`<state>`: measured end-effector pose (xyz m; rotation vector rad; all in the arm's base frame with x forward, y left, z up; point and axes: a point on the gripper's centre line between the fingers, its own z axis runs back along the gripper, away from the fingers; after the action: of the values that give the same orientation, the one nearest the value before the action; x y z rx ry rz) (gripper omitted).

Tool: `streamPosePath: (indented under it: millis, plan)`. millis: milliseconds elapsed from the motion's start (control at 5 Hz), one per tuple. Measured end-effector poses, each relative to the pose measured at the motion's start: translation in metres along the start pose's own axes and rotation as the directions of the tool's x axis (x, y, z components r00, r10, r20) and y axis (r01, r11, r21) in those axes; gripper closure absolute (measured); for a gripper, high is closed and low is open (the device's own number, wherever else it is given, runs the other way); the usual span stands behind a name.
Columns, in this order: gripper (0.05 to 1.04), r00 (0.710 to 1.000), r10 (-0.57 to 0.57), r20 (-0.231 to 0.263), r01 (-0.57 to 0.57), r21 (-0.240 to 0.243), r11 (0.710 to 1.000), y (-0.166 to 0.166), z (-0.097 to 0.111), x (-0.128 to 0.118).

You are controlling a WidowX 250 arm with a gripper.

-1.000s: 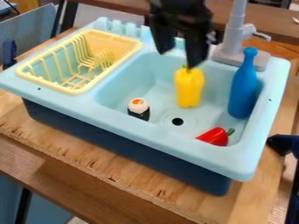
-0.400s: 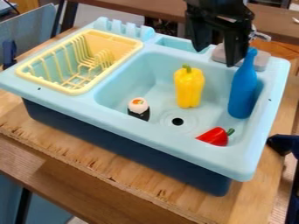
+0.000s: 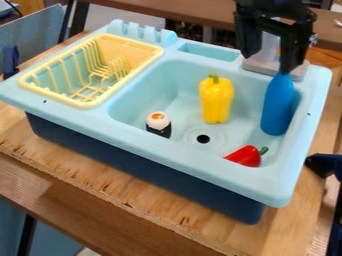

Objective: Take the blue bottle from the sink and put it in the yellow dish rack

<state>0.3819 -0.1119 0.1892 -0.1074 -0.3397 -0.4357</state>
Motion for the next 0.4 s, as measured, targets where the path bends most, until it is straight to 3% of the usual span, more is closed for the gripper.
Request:
streamPosePath:
  millis: [200,400]
  plan:
    - [0.083,0.999,0.007,-0.04,-0.007,-0.009,1.0,0.0024,-0.0098,0.0102]
    - [0.084,0.999,0.003,-0.045,-0.004,-0.017,1.0,0.0021,-0.0102,0.014]
